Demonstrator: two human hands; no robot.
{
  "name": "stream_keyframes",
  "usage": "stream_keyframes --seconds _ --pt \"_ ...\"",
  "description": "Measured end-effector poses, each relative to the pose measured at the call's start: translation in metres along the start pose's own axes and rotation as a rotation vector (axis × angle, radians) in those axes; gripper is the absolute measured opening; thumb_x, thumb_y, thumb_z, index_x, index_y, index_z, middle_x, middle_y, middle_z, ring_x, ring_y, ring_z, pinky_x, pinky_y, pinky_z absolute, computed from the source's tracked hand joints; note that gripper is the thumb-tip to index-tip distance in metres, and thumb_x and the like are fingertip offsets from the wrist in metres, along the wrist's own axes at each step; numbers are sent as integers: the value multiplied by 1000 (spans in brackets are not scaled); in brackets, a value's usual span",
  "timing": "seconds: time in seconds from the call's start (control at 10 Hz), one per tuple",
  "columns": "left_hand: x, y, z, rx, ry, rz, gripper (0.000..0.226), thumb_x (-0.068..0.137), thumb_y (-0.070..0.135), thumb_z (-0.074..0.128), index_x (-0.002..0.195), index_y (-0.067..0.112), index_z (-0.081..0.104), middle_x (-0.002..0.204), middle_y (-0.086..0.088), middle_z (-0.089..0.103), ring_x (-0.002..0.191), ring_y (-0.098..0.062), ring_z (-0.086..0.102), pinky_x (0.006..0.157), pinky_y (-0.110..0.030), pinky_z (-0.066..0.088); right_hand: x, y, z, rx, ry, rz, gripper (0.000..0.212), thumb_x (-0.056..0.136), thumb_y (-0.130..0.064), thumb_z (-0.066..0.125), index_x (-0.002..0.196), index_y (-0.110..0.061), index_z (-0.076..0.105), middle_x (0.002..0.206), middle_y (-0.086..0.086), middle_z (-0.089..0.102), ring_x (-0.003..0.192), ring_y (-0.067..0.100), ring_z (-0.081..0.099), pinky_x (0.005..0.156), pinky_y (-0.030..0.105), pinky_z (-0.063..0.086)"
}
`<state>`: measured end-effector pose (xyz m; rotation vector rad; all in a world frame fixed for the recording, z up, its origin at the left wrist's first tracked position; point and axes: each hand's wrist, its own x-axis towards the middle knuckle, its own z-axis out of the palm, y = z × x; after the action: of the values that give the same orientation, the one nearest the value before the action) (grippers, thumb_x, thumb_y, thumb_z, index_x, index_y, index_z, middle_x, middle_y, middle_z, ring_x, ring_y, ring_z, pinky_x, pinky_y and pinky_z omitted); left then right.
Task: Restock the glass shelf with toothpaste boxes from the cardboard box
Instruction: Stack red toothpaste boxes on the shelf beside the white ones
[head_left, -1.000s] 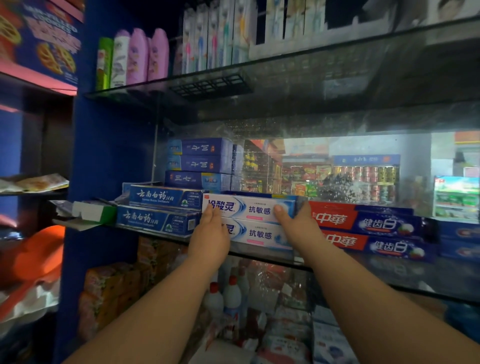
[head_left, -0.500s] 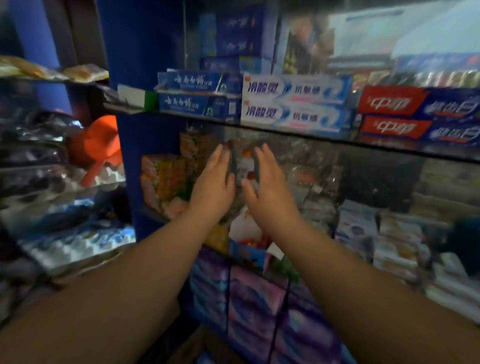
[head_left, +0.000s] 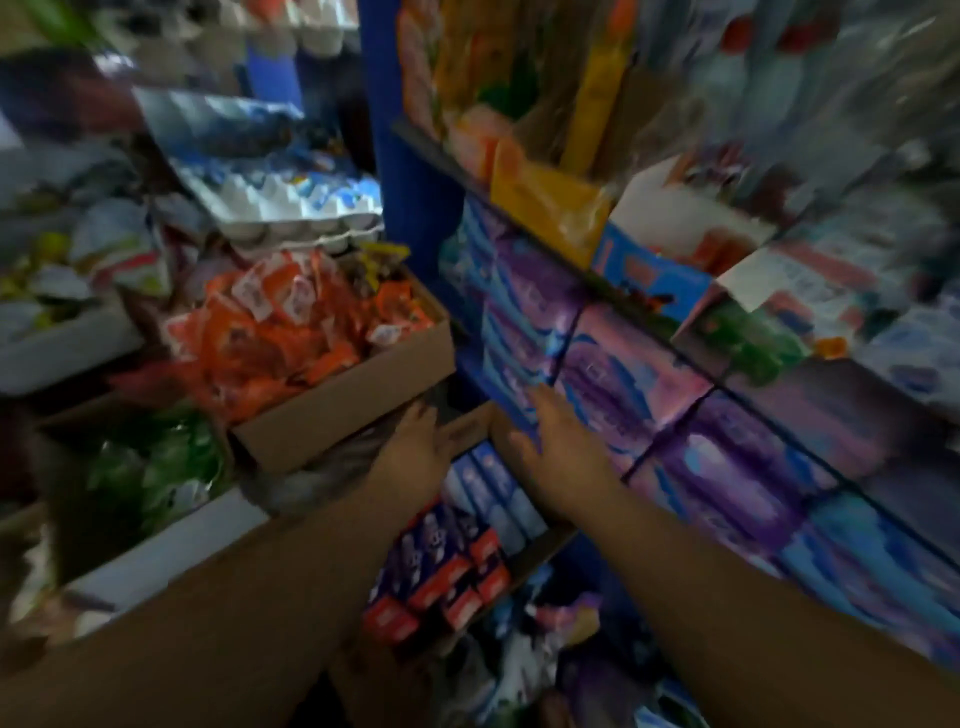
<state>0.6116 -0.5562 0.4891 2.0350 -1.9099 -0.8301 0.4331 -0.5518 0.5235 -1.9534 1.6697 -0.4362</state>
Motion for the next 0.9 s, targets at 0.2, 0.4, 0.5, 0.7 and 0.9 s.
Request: stream_keyframes --seconds 0.2,0.4,0.5,0.7,0.9 --pt "-29 -83 82 7 -171 -216 51 95 23 49 145 17 36 149 -8 39 137 -25 39 109 -31 34 -4 37 107 58 -470 204 73 96 -43 53 154 -23 14 161 0 17 142 27 30 109 42 35" --pt "-62 -108 119 -185 -255 -318 51 96 17 50 145 9 35 153 -13 30 140 -30 32 110 -27 32 -16 45 176 32 -612 387 76 90 -57 52 149 -16 27 147 8 43 127 30 48 101 46 45" --pt "-74 -111 122 -163 -318 -333 47 99 14 45 144 8 34 147 -15 39 131 -32 45 78 -6 46 -19 42 192 78 -610 571 83 91 -55 53 152 -13 16 149 11 39 129 33 46 102 42 44" --pt "-82 -132 139 -308 -328 -464 53 97 11 46 148 17 29 154 -2 30 139 -22 34 113 -33 33 -28 30 212 260 -423 678 56 93 -29 60 140 -13 36 132 12 55 106 28 58 82 30 46" --pt "-85 -151 151 -481 -304 -467 45 91 22 51 136 26 45 143 -8 48 128 -28 49 106 -47 42 -45 12 236 166 -265 724 84 85 -36 66 148 -26 10 143 15 42 127 37 46 102 48 44"
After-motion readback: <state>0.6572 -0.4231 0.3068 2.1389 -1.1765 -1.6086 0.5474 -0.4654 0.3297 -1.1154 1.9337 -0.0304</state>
